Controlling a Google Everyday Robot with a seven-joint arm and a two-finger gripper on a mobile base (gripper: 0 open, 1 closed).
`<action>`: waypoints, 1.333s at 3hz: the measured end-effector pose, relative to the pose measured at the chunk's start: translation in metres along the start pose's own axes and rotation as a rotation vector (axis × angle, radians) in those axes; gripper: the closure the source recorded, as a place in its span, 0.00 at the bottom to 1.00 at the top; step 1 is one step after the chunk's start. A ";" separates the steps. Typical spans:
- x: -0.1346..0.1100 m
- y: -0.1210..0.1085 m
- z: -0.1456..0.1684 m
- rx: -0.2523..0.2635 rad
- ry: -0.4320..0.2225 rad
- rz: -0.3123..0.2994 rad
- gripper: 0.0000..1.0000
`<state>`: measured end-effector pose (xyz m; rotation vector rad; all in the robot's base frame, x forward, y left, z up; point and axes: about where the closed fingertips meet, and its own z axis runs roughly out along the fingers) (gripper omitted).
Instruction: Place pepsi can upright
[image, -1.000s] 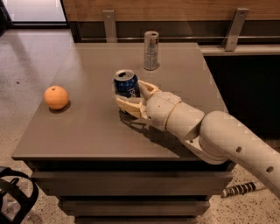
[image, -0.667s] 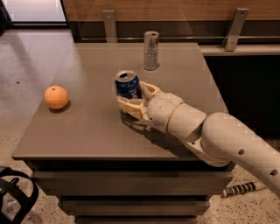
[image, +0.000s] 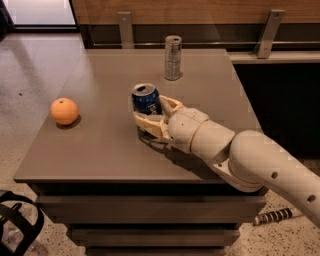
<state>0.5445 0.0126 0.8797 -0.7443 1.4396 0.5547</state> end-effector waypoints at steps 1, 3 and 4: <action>0.010 0.003 0.003 0.000 0.004 0.020 1.00; 0.007 0.005 0.004 -0.006 0.002 0.016 0.59; 0.007 0.006 0.005 -0.008 0.002 0.015 0.36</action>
Offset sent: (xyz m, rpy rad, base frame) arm 0.0005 0.0022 -0.0074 0.0078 0.0128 -0.0002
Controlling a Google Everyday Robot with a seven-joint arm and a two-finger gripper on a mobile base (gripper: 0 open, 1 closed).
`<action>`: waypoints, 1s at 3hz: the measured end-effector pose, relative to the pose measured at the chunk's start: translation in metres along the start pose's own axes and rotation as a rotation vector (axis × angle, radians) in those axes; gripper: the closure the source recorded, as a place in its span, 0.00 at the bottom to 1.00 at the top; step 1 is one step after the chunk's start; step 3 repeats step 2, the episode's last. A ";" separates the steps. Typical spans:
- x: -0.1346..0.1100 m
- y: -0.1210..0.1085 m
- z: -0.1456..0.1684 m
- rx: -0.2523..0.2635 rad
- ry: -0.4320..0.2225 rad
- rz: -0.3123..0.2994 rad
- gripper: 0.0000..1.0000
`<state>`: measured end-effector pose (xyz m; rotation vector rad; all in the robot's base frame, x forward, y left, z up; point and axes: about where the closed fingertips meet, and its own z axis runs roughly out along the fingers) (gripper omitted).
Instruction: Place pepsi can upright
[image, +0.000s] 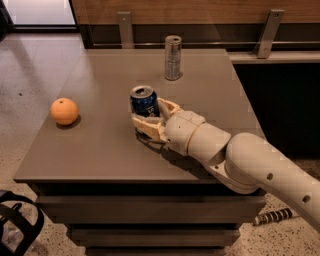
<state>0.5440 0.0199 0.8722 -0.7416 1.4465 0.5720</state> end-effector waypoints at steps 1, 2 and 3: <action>-0.001 0.001 0.001 -0.003 0.000 -0.001 0.12; -0.001 0.002 0.002 -0.005 -0.001 -0.002 0.00; -0.001 0.002 0.002 -0.005 -0.001 -0.002 0.00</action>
Offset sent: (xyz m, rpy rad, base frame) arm -0.0003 0.0013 0.0004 -0.0004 -0.0006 0.0023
